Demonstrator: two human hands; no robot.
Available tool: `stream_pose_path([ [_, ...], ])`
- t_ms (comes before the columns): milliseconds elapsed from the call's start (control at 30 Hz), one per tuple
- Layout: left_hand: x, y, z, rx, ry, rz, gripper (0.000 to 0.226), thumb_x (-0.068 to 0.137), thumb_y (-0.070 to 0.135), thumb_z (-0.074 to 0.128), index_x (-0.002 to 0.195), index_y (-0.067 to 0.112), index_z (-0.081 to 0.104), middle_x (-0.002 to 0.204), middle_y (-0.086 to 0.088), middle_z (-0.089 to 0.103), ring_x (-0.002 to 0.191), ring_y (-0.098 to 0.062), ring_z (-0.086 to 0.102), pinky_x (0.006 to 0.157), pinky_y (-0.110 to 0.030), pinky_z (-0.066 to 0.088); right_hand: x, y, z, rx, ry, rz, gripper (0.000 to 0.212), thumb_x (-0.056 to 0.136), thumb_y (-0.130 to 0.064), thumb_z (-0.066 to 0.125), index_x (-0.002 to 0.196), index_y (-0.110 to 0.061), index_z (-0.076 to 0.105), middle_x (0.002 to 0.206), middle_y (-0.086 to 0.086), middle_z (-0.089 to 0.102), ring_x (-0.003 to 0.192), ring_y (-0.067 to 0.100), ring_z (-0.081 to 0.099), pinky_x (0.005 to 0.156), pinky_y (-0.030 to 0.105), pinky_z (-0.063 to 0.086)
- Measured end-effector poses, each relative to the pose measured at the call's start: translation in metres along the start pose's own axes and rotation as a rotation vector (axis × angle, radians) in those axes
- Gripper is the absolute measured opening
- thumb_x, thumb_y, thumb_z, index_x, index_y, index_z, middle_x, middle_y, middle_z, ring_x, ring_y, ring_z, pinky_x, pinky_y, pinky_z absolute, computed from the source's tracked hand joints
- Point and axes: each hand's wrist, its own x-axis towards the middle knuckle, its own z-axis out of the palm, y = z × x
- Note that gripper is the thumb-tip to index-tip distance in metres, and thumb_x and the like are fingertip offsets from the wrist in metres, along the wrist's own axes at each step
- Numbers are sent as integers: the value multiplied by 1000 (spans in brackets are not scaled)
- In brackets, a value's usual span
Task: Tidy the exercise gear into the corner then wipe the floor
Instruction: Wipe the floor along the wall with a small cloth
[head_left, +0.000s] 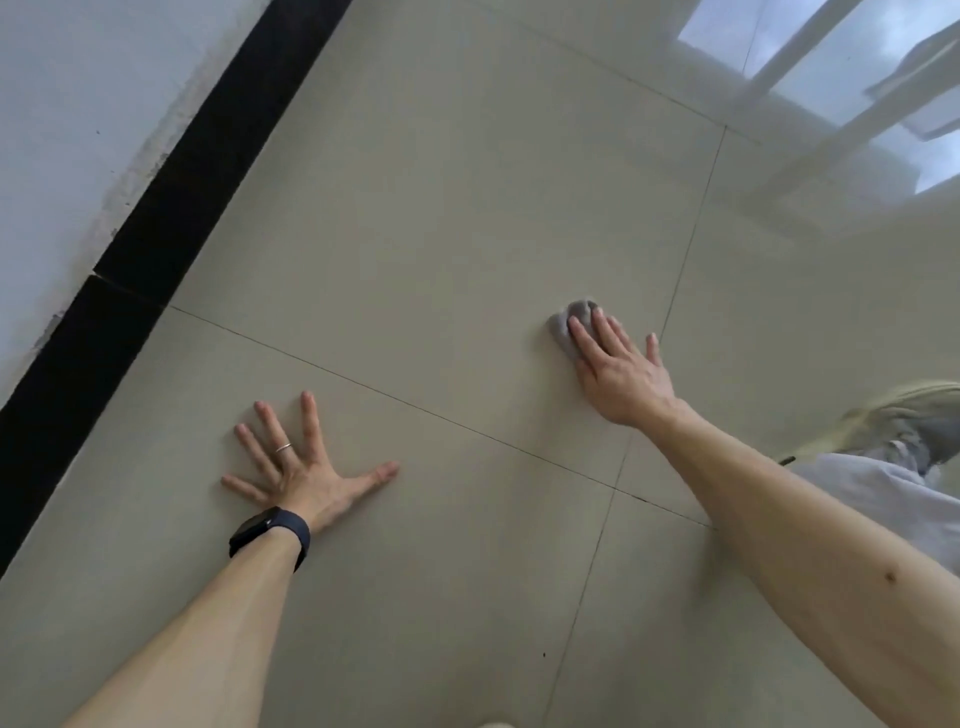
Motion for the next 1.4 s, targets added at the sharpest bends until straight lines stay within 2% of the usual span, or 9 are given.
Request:
stream_pose_path([
  [233, -2, 2, -4, 23, 5, 7, 143, 39, 101, 50, 134, 50, -44, 138, 4, -61, 130, -27, -54, 108, -70, -16, -53, -31, 53, 285, 90, 316, 65, 104, -33, 27, 159, -33, -6, 167, 4, -15, 153, 21, -16, 124, 53, 0],
  [400, 2, 3, 2, 15, 65, 28, 140, 41, 100, 49, 137, 50, -41, 142, 3, -58, 129, -25, -54, 109, -71, -15, -145, -82, 133, -58, 118, -679, 70, 95, -29, 52, 158, -34, 22, 168, 3, 9, 155, 21, 3, 120, 58, 21],
  [500, 8, 5, 3, 2, 84, 27, 140, 41, 100, 49, 137, 51, -40, 143, 3, -57, 131, -25, -53, 108, -70, -17, -83, -69, 105, -151, 140, -935, 61, 99, -31, 51, 155, -39, 29, 167, -4, 18, 154, 14, 11, 120, 59, 18],
  [767, 11, -8, 15, 21, 138, 20, 136, 47, 100, 51, 142, 51, -33, 149, 4, -50, 139, -27, -44, 111, -66, -18, -5, -71, 57, 224, 237, -59, 56, 106, -36, 24, 159, -40, 5, 168, -2, -9, 154, 16, -14, 124, 52, -4],
  [933, -29, -19, 70, -52, 406, -12, 87, 83, 83, 33, 153, 50, -7, 164, 6, -22, 149, -29, -25, 116, -64, -10, -140, -49, 152, -217, 60, -1090, 82, 85, -23, 55, 157, -39, 19, 169, 0, 4, 155, 20, 1, 119, 60, 20],
  [1033, -78, -41, 136, -140, 471, -63, 72, 91, 72, 27, 155, 47, 8, 166, 6, -11, 152, -32, -9, 112, -74, 7, -163, -31, 162, -405, -70, -1416, 78, 85, -28, 53, 155, -41, 24, 168, -2, 9, 155, 17, 6, 117, 57, 27],
  [1100, -106, -60, 166, -123, 441, -91, 73, 88, 72, 25, 155, 46, 14, 167, 5, -5, 153, -32, 0, 107, -77, 14, -140, -30, 148, -341, 11, -1333, 78, 86, -22, 51, 155, -44, 22, 168, -5, 8, 154, 14, 7, 118, 59, 24],
  [1267, -154, -85, 208, -226, 439, -365, 73, 89, 76, 32, 151, 54, 1, 165, 4, -18, 152, -32, -10, 109, -75, 10, -79, -51, 93, 80, 163, -333, 64, 104, -25, 32, 157, -46, 3, 168, -7, -12, 153, 13, -13, 122, 59, -2],
  [1400, -179, -88, 222, -277, 377, -422, 79, 88, 75, 36, 151, 54, -8, 164, 6, -22, 152, -27, -14, 111, -73, 12, -140, -35, 140, -97, 107, -703, 70, 98, -25, 33, 158, -43, 2, 168, -2, -11, 154, 18, -13, 122, 57, -3],
])
